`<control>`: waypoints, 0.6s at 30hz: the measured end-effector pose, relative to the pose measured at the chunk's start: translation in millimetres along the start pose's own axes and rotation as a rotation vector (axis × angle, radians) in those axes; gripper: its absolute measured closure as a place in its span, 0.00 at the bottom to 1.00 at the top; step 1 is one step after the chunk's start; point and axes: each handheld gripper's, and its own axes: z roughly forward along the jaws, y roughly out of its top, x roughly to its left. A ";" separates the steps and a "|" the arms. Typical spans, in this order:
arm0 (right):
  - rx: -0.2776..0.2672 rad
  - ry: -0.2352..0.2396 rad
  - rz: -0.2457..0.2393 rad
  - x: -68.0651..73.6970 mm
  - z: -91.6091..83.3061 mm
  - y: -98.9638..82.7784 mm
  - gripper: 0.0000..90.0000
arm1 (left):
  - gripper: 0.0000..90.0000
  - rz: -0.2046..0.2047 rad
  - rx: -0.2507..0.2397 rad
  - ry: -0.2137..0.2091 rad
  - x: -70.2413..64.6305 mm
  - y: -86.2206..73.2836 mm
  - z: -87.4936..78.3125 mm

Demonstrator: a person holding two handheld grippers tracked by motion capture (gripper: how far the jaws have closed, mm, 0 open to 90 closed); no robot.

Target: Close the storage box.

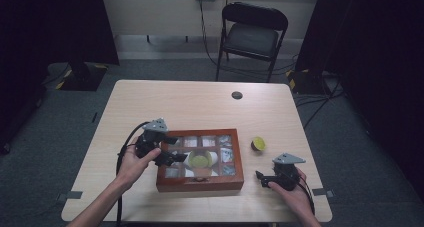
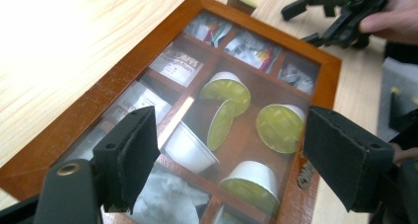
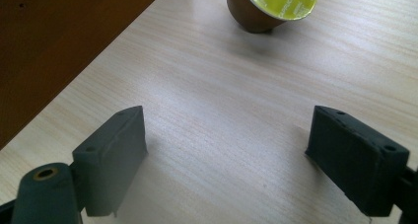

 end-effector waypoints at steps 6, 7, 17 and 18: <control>0.001 0.000 0.000 0.1 -0.7 -0.5 0.16 | 0.24 -0.027 0.035 0.078 9.7 -19.7 -12.1; 0.001 0.000 0.001 0.1 -0.9 -0.7 0.16 | 0.24 -0.027 0.049 0.095 12.3 -23.9 -14.5; 0.001 0.000 0.000 0.0 -0.9 -0.7 0.16 | 0.24 -0.140 0.072 0.274 43.3 -68.8 -39.2; 0.001 0.000 0.000 0.0 -0.9 -0.7 0.16 | 0.24 -0.152 0.069 0.291 45.3 -74.1 -40.6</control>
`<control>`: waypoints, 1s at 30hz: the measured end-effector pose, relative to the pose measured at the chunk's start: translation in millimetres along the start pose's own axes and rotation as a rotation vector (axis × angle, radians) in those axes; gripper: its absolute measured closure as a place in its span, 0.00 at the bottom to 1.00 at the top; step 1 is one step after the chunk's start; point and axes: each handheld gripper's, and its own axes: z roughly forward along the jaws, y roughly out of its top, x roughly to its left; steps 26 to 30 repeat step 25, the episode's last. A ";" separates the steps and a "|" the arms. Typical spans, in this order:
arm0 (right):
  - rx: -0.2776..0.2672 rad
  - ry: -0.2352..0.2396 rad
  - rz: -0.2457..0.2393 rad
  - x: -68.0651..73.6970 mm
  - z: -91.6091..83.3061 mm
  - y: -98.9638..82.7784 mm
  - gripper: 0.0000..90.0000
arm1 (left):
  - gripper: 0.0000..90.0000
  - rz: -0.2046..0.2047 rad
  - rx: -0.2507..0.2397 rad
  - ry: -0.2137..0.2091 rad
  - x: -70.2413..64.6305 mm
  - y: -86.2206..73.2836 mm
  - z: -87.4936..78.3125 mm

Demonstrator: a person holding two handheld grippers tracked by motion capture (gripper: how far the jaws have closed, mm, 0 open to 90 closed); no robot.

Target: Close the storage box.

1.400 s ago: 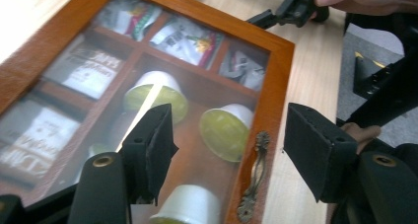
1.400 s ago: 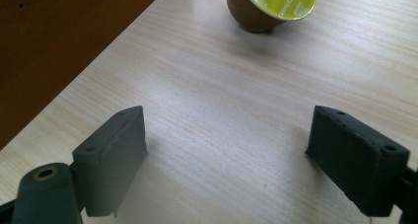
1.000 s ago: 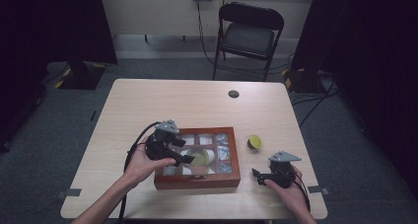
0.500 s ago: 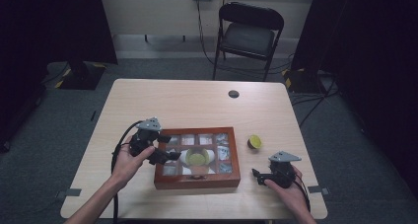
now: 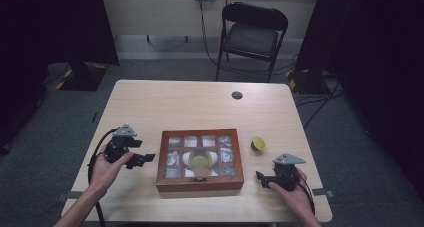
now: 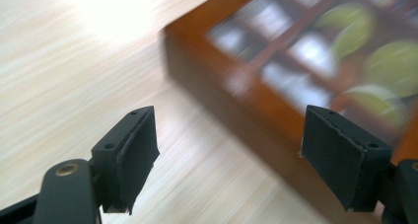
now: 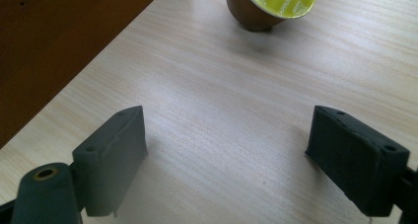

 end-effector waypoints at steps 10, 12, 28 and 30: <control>0.000 0.000 0.000 0.0 0.1 -0.2 0.16 | 0.23 -0.085 0.021 0.143 29.5 -42.8 11.6; 0.001 0.000 0.000 0.0 0.0 -0.2 0.16 | 0.23 -0.085 0.017 0.169 28.7 -47.6 15.7; 0.001 0.000 -0.001 0.0 0.0 -0.3 0.16 | 0.01 -0.049 -0.037 0.184 26.6 -67.4 34.9; 0.001 0.000 -0.001 0.0 0.0 -0.3 0.16 | 0.01 -0.049 -0.037 0.184 26.6 -67.4 34.9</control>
